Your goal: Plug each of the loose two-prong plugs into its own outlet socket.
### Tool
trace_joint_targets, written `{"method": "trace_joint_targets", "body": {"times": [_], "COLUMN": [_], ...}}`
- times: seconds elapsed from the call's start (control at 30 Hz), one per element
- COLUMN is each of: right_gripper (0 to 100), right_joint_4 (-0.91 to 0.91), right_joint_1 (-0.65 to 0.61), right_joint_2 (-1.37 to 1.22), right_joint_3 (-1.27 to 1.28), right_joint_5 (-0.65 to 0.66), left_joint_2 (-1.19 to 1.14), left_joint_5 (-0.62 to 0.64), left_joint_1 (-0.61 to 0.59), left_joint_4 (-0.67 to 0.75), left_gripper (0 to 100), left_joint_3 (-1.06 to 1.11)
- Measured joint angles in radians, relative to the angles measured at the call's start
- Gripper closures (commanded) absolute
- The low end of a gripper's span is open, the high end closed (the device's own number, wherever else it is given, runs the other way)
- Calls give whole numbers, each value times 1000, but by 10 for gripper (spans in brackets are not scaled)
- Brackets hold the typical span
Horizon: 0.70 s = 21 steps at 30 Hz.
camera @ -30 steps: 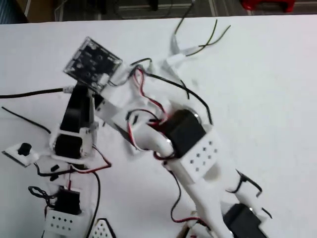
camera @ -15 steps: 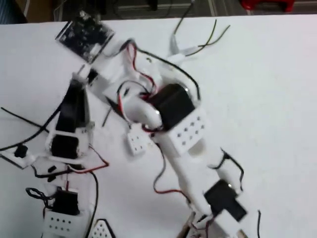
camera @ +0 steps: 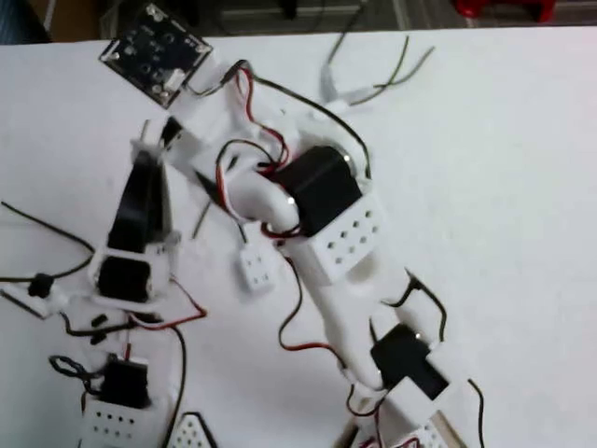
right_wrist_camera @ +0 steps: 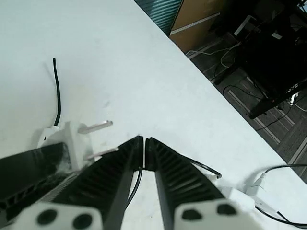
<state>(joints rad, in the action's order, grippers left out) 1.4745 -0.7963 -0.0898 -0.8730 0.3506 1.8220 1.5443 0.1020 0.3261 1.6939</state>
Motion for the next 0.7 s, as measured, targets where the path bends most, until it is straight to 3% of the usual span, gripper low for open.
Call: {"method": "trace_joint_targets", "body": {"times": [0.17,0.3,0.47,0.7], "right_gripper": [980,980,980,980], "right_joint_4": [60,95,157,236], "right_joint_1": [69,193,371,600], "right_joint_2": [3,35,120,212], "right_joint_3": [-5,-14,-14,0], "right_joint_5": [0,0,0,0], "left_joint_2": [-12,-14,-14,-14], "left_joint_5": [-6,-130,-379,-838], "left_joint_1": [2,2,2,2], "left_joint_4": [-80,-158,-247,-473], "left_gripper": [976,976,976,976], "left_joint_3": [2,2,2,2]}}
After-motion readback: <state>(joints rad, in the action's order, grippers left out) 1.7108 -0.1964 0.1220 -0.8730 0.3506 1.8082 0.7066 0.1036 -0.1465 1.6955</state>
